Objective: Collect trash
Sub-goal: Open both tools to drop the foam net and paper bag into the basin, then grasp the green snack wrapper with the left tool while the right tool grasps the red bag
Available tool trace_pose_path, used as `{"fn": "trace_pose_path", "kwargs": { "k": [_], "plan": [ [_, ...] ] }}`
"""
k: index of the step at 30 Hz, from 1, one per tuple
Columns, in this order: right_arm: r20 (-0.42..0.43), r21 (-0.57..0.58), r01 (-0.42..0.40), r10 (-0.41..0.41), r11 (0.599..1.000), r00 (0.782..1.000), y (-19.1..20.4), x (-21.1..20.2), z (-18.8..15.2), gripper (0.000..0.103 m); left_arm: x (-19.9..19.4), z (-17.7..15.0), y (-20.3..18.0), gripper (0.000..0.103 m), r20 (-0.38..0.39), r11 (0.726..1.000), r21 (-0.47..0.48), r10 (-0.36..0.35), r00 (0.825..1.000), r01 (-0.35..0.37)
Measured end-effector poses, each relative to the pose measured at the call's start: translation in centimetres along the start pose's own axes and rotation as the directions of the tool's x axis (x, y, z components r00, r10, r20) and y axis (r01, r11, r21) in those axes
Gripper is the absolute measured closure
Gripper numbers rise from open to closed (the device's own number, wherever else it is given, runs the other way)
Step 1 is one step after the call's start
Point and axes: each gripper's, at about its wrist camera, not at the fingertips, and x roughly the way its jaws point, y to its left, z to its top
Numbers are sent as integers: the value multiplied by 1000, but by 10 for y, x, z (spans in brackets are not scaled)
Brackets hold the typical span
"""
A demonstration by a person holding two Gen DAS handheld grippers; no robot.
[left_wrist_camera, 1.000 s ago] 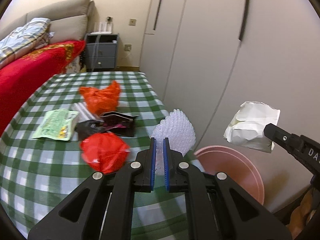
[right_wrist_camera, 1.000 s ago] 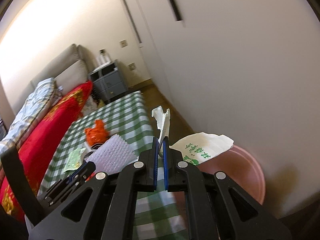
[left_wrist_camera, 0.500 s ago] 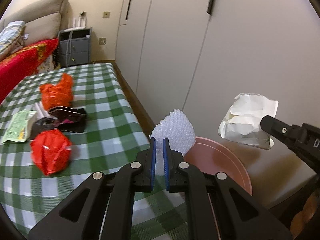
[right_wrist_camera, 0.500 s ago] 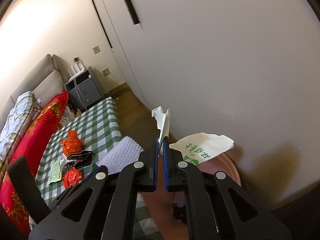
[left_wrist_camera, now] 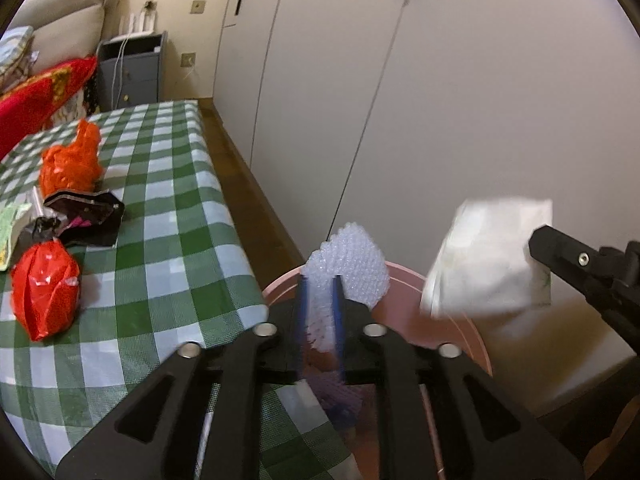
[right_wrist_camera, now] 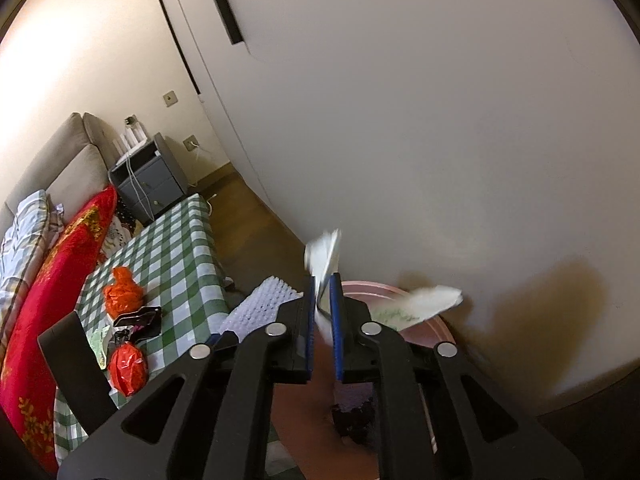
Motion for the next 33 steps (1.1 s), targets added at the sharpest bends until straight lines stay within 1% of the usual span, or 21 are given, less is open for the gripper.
{"fn": "trace_pose_path", "kwargs": {
  "k": [4,6,7,8,14,17,21,26,28,33],
  "plan": [
    [-5,6,10,-10,1000,1000,0,1,0,91,-1,1,8,83,-7,1000,-30,4,1000,-4],
    [-8,8,7,-7,1000,1000,1,2,-1,87,-5,2,10,83,-2,1000,-28,4,1000,-4],
    [-6,8,7,-7,1000,1000,1,1,-1,81,-6,3,11,83,2,1000,-27,5,1000,-5],
    [-3,9,6,-6,1000,1000,1,0,-1,79,-9,4,11,83,6,1000,-27,6,1000,-6],
    [11,-25,-33,33,999,999,13,-5,-5,79,-29,3,23,83,32,999,-29,35,999,-34],
    [10,-48,-59,60,997,998,23,-4,-8,79,-43,3,36,83,50,998,-38,60,997,-58],
    [0,-74,-102,102,992,995,38,-1,-13,79,-62,2,62,83,71,992,-67,111,991,-106],
    [-21,-106,-157,155,982,988,59,6,-24,79,-81,0,101,83,87,974,-134,194,977,-181],
    [-28,-122,-180,178,976,984,69,8,-28,79,-89,-2,118,83,92,962,-164,235,968,-218],
    [-60,-176,-265,258,948,964,98,16,-40,79,-101,-7,153,83,88,914,-265,340,936,-307]
  ]
}}
